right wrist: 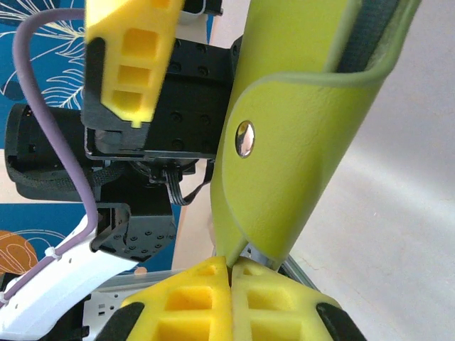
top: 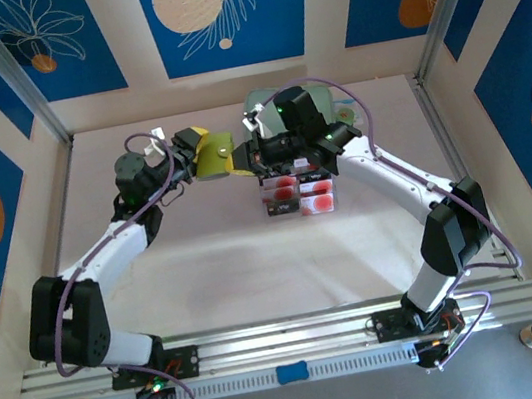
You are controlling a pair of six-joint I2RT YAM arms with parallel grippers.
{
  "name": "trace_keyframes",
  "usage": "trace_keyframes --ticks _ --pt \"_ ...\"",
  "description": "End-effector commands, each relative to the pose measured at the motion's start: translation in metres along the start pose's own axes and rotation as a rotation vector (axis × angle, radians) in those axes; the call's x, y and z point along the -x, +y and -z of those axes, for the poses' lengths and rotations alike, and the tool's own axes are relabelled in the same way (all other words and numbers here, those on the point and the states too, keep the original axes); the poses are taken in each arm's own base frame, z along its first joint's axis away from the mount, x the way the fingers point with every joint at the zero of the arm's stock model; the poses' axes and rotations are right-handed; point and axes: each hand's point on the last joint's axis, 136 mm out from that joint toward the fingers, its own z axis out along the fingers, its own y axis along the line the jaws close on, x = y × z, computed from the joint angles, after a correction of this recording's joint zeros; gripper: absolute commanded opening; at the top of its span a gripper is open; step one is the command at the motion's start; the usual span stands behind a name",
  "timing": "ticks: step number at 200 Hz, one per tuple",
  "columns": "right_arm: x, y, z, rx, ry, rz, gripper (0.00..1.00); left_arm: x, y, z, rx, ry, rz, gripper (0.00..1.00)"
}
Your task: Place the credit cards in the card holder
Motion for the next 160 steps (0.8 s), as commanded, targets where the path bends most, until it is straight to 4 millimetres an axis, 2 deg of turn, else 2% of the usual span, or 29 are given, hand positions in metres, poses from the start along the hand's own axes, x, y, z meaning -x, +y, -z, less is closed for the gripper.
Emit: trace_keyframes --ticks 1,43,70,90,105,119,138,160 --pt "-0.002 0.013 0.008 0.036 -0.001 0.021 0.00 -0.002 -0.005 0.001 -0.031 0.022 -0.032 0.50" --pt "-0.002 0.011 0.007 0.035 0.001 0.018 0.00 -0.003 0.002 0.002 -0.017 0.025 -0.030 0.35" --pt "-0.003 0.005 0.010 0.019 -0.002 0.014 0.00 -0.003 0.002 0.002 -0.010 0.026 -0.052 0.29" --pt "-0.003 -0.006 0.023 -0.037 -0.035 0.022 0.15 -0.003 0.002 0.004 0.011 0.023 -0.097 0.20" --pt "-0.005 -0.021 0.038 -0.107 -0.080 0.025 0.30 -0.005 0.004 0.007 0.041 0.022 -0.156 0.15" --pt "-0.006 -0.034 0.051 -0.187 -0.121 0.040 0.39 -0.005 0.010 0.013 0.102 0.011 -0.228 0.12" --pt "-0.008 -0.049 0.062 -0.300 -0.159 0.065 0.45 -0.005 0.021 0.025 0.199 -0.014 -0.332 0.05" --pt "-0.010 -0.055 0.058 -0.390 -0.167 0.104 0.48 -0.007 0.030 0.038 0.254 -0.041 -0.381 0.00"
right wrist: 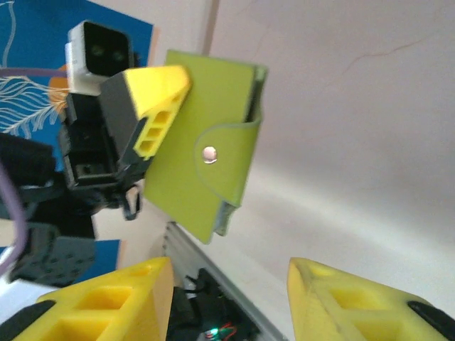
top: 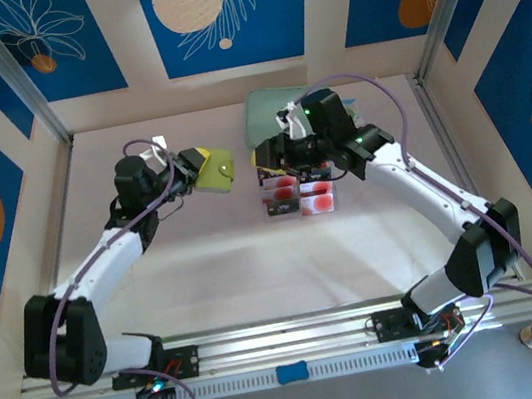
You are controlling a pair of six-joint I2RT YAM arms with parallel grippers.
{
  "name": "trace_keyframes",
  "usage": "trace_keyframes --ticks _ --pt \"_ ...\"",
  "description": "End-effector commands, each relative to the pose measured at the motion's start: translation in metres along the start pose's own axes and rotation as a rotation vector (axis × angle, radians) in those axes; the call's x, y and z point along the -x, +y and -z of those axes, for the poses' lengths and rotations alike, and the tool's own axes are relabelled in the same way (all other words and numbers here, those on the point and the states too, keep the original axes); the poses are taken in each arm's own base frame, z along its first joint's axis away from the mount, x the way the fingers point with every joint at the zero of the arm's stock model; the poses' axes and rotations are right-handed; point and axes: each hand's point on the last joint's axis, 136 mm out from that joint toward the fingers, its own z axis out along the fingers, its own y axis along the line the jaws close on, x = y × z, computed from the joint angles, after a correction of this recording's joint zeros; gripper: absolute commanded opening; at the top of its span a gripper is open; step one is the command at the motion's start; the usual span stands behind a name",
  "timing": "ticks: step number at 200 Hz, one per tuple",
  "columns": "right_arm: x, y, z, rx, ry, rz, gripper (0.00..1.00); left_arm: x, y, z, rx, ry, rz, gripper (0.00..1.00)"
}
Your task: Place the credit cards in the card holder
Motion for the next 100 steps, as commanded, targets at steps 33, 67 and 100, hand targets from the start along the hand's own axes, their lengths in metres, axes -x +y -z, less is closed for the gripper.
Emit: trace_keyframes --ticks 33,67,100 --pt "-0.010 -0.007 -0.021 -0.212 0.001 0.140 0.51 -0.007 0.013 0.023 0.107 -0.059 -0.120 0.00" --pt "-0.012 0.012 -0.051 -0.242 0.024 0.217 0.54 -0.012 0.016 0.030 0.157 -0.094 -0.112 0.00" --pt "-0.014 0.023 -0.075 -0.250 0.048 0.249 0.56 -0.016 0.017 0.034 0.181 -0.118 -0.104 0.00"
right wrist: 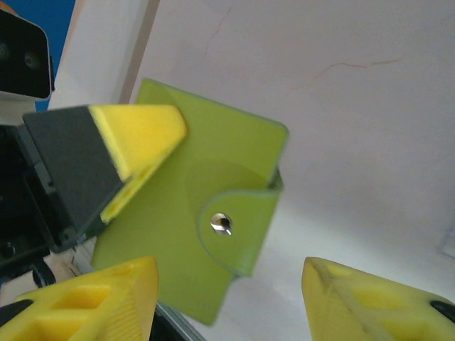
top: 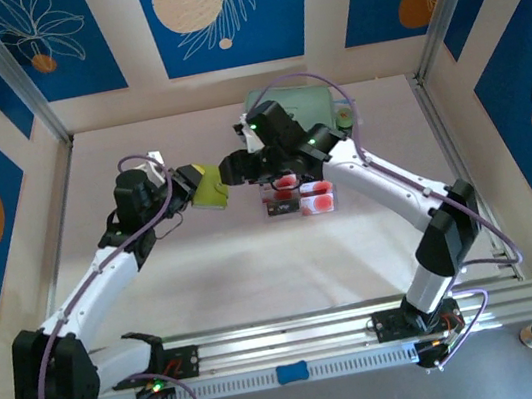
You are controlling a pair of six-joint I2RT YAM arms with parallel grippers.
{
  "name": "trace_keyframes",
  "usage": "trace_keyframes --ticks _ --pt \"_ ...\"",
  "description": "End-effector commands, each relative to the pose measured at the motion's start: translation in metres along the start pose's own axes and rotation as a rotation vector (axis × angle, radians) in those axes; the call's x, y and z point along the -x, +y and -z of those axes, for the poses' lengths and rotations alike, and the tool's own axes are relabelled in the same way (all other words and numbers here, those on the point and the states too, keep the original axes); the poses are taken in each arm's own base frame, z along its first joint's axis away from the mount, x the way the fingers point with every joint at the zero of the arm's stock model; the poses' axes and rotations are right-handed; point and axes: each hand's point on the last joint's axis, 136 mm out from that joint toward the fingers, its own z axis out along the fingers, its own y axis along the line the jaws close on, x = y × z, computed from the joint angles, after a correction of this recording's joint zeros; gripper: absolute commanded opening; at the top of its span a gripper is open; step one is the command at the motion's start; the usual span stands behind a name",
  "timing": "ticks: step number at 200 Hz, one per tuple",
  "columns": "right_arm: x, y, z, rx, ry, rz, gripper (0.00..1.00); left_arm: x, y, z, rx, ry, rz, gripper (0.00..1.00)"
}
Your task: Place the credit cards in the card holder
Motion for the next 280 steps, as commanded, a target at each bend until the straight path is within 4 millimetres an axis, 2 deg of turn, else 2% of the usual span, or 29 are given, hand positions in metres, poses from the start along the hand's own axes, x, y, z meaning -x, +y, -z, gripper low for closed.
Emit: trace_keyframes --ticks 1,48,83,125,142,160,190,219,280 --pt "0.002 0.004 -0.007 -0.044 0.003 0.042 0.56 0.003 -0.005 0.008 0.014 -0.051 -0.021 0.00" --pt "-0.005 0.008 -0.031 -0.046 0.044 0.043 0.56 0.003 -0.010 0.010 0.015 -0.065 -0.027 0.00" --pt "-0.018 -0.010 -0.045 -0.117 0.088 0.032 0.52 0.004 -0.012 0.011 0.012 -0.072 -0.031 0.00" --pt "-0.046 -0.044 -0.053 -0.210 0.135 -0.017 0.36 0.004 -0.014 0.010 0.008 -0.074 -0.035 0.00" --pt "-0.053 -0.052 -0.055 -0.222 0.144 -0.036 0.30 0.004 -0.014 0.009 0.007 -0.074 -0.035 0.00" --pt "-0.059 -0.057 -0.058 -0.218 0.156 -0.052 0.21 0.003 -0.014 0.008 0.007 -0.071 -0.037 0.00" --pt "-0.069 -0.067 -0.059 -0.229 0.177 -0.076 0.00 0.001 -0.015 0.008 0.005 -0.069 -0.039 0.00" --pt "-0.080 -0.082 -0.057 -0.235 0.184 -0.110 0.00 0.000 -0.017 0.009 0.000 -0.073 -0.040 0.00" --pt "-0.106 -0.127 -0.047 -0.285 0.206 -0.191 0.00 0.002 -0.022 0.009 -0.019 -0.078 -0.038 0.00"
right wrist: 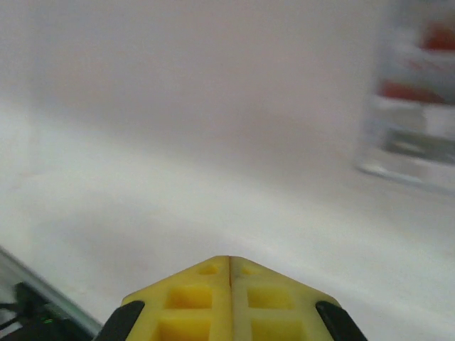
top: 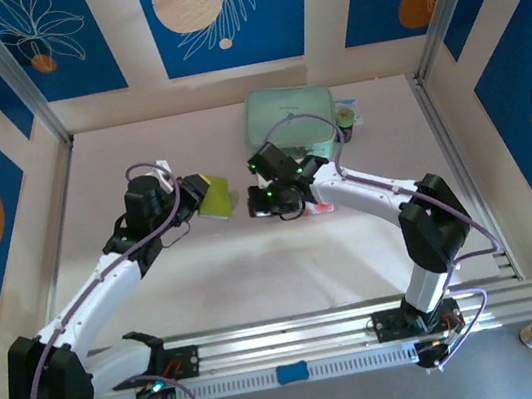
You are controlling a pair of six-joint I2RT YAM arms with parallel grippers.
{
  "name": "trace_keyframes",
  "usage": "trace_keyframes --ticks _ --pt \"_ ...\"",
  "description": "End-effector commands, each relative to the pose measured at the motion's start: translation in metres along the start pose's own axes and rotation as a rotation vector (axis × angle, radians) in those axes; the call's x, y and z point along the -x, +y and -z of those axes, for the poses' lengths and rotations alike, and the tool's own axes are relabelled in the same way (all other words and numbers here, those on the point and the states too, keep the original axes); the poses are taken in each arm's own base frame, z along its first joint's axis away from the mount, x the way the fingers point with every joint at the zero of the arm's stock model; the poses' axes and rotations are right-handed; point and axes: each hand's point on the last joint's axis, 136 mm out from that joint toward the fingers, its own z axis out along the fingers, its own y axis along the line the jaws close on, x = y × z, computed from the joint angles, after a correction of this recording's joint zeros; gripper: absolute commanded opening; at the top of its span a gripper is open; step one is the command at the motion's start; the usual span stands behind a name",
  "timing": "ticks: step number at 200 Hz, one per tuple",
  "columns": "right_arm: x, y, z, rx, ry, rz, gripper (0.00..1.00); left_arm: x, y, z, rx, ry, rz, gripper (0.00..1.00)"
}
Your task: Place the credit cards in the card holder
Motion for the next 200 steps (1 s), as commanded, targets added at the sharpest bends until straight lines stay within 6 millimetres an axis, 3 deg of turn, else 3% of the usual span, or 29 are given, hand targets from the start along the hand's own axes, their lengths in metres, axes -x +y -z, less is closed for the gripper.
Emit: trace_keyframes --ticks 1,32,55,91,137,200 --pt "-0.013 -0.021 0.004 -0.042 0.030 -0.044 0.00 0.019 -0.030 0.008 -0.092 -0.068 -0.019 0.00" --pt "-0.009 -0.017 0.019 0.006 0.009 -0.042 0.00 0.016 -0.023 0.007 -0.076 -0.064 -0.027 0.00" --pt "0.000 -0.016 0.031 0.033 -0.018 -0.027 0.19 0.012 -0.012 0.007 -0.044 -0.060 -0.057 0.00" --pt "0.015 -0.001 0.034 0.103 -0.001 0.060 0.31 0.009 0.011 0.015 0.034 -0.088 -0.109 0.00" --pt "0.017 0.011 0.004 0.048 0.132 0.205 0.31 0.014 0.028 0.027 0.092 -0.157 -0.116 0.00" --pt "-0.019 -0.013 -0.033 -0.039 0.210 0.220 0.30 0.010 0.032 0.029 0.105 -0.140 -0.115 0.00"
